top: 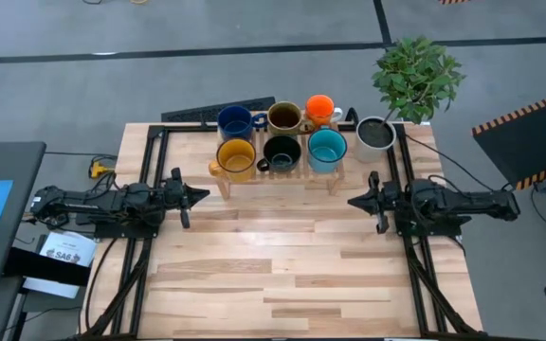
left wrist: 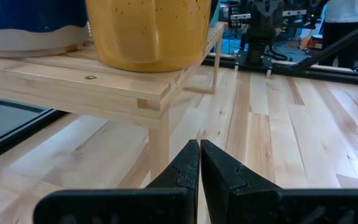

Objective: Place coffee mugs
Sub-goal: Return to Home Position

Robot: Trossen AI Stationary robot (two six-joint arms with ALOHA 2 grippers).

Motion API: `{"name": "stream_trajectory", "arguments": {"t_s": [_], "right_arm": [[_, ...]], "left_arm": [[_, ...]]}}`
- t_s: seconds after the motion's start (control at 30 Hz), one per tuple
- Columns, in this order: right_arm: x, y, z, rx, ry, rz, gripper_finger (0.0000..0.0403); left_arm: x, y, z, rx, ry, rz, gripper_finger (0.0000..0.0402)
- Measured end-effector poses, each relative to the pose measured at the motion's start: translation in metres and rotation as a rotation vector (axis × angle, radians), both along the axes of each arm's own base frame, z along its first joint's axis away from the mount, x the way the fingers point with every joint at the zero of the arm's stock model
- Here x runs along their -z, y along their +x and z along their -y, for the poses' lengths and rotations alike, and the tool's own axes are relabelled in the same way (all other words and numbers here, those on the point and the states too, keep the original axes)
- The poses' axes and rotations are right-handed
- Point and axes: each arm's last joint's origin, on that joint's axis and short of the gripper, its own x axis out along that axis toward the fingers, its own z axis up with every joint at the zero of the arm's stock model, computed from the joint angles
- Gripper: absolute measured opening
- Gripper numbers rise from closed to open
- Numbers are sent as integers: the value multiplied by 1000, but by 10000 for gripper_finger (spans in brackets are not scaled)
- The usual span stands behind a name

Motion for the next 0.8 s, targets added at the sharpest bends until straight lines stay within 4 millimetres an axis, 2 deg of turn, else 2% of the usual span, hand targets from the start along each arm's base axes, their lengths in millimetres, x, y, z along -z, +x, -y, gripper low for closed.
{"name": "stream_trajectory", "arguments": {"t_s": [0.17, 0.3, 0.5, 0.8], "right_arm": [[1, 0, 0, -3, 99, -11, 36], [1, 0, 0, -3, 107, -13, 54], [2, 1, 0, -3, 107, -15, 58], [1, 1, 0, -4, 109, -11, 59]], "left_arm": [[0, 0, 0, 0, 0, 0, 0], [-1, 0, 0, 0, 0, 9, 0], [-11, -8, 0, -1, -12, 172, 0], [-10, -8, -1, -10, -12, 161, 0]]}}
